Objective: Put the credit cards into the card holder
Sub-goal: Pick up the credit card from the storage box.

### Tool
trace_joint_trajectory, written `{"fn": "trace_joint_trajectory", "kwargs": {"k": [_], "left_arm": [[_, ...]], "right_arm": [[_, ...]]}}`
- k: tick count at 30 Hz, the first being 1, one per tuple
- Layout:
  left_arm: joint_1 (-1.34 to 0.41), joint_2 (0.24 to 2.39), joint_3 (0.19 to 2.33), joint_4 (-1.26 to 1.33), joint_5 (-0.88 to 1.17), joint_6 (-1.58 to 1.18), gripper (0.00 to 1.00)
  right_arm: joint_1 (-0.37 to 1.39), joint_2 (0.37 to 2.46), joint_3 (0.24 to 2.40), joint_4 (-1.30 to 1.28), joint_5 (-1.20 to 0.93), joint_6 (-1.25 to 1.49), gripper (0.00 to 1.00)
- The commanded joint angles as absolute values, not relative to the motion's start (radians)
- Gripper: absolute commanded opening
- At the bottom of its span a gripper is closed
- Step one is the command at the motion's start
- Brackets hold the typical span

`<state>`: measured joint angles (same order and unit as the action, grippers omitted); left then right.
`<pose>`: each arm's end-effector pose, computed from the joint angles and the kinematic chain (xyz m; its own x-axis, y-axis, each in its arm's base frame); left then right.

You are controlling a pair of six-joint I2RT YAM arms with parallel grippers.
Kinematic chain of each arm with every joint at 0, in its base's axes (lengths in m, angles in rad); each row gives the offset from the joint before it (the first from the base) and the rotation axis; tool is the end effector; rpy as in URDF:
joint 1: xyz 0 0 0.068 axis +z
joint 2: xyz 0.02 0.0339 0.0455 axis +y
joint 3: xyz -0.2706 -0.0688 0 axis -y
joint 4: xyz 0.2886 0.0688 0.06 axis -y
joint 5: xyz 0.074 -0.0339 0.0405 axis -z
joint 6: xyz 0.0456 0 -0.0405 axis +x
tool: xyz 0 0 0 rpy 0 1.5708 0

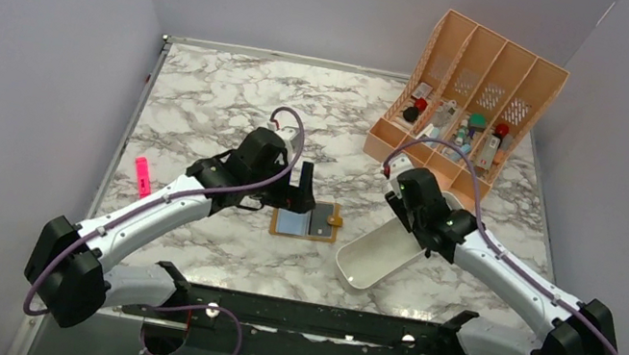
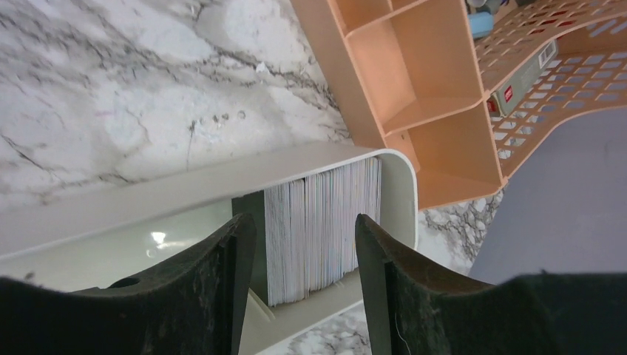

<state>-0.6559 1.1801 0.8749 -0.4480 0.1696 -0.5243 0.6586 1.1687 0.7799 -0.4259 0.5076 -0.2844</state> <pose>0.2307 -0.1872 0.2529 -0.8190 0.0077 -0.5737 0.3335 0.8200 -0.4651 0.2366 0.1551 0.2258 -0.4762 -0.6786 -0.5593 -0.4216 0.7343 -0.5319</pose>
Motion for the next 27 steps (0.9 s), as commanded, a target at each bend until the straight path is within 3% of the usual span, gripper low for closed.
{"fn": "trace_joint_trajectory", "kwargs": {"k": [1, 16, 27], "left_arm": [[-0.653, 1.123, 0.872, -0.477, 0.072, -0.460, 0.99], [-0.653, 1.027, 0.842, -0.479, -0.021, -0.442, 0.99], [-0.653, 0.996, 0.834, -0.481, -0.047, -0.445, 0.99]], "right_arm": [[0.652, 1.184, 0.771, -0.512, 0.499, -0.350, 0.58], [0.652, 1.298, 0.689, -0.451, 0.562, -0.362, 0.59], [0.642, 1.323, 0.676, -0.372, 0.616, -0.371, 0.46]]}}
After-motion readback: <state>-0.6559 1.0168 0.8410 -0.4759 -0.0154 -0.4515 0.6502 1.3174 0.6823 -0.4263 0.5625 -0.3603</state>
